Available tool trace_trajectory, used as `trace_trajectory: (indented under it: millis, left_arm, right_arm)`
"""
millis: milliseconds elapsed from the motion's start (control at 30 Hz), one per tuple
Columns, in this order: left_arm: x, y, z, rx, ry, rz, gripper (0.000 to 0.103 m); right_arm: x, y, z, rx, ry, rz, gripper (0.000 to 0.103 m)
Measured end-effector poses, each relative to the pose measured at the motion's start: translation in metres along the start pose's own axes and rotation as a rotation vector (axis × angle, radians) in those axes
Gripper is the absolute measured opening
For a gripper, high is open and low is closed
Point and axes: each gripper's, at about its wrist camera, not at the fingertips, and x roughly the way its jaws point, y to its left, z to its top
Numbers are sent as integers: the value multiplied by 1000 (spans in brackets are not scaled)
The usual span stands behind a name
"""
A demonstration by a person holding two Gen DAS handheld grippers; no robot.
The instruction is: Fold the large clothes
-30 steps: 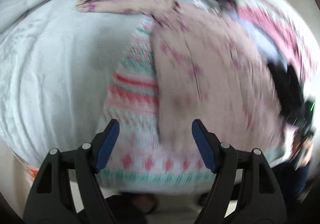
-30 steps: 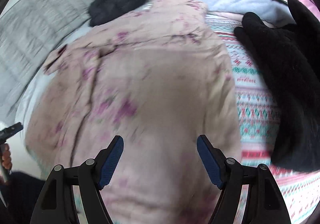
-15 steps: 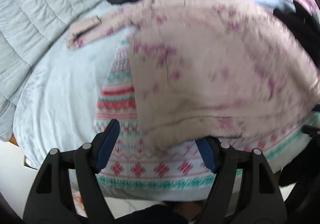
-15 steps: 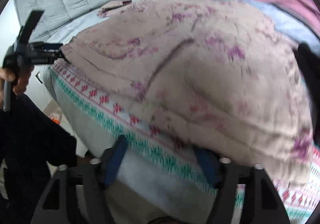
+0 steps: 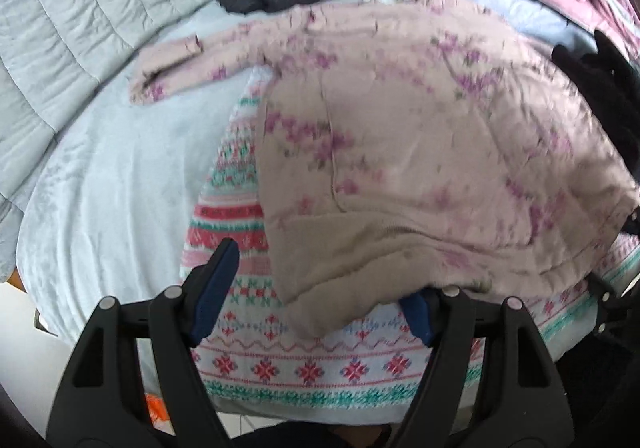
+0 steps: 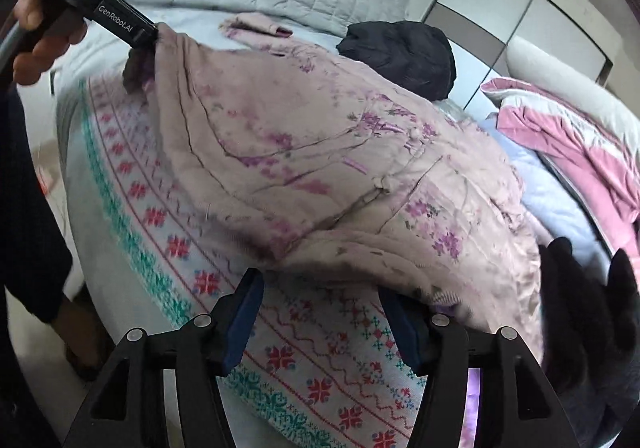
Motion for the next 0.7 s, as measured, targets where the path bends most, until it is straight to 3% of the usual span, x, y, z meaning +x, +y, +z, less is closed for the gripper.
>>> trace_trajectory:
  millis: [100, 233, 367, 533, 700]
  left_arm:
    - [10, 7, -13, -24, 53, -3, 75]
    - [29, 31, -28, -159, 156, -66, 75]
    - [28, 39, -30, -226, 129, -122, 75]
    - [14, 14, -25, -120, 54, -138, 75]
    - [14, -10, -31, -7, 92, -84, 75]
  right_arm:
    - [0, 6, -4, -36, -14, -38, 62]
    - [2, 6, -12, -85, -1, -148, 61]
    - [5, 3, -24, -109, 47, -246, 61]
    - [-11, -11, -30, -54, 33, -281, 61]
    - [-18, -9, -38, -83, 33, -326, 61]
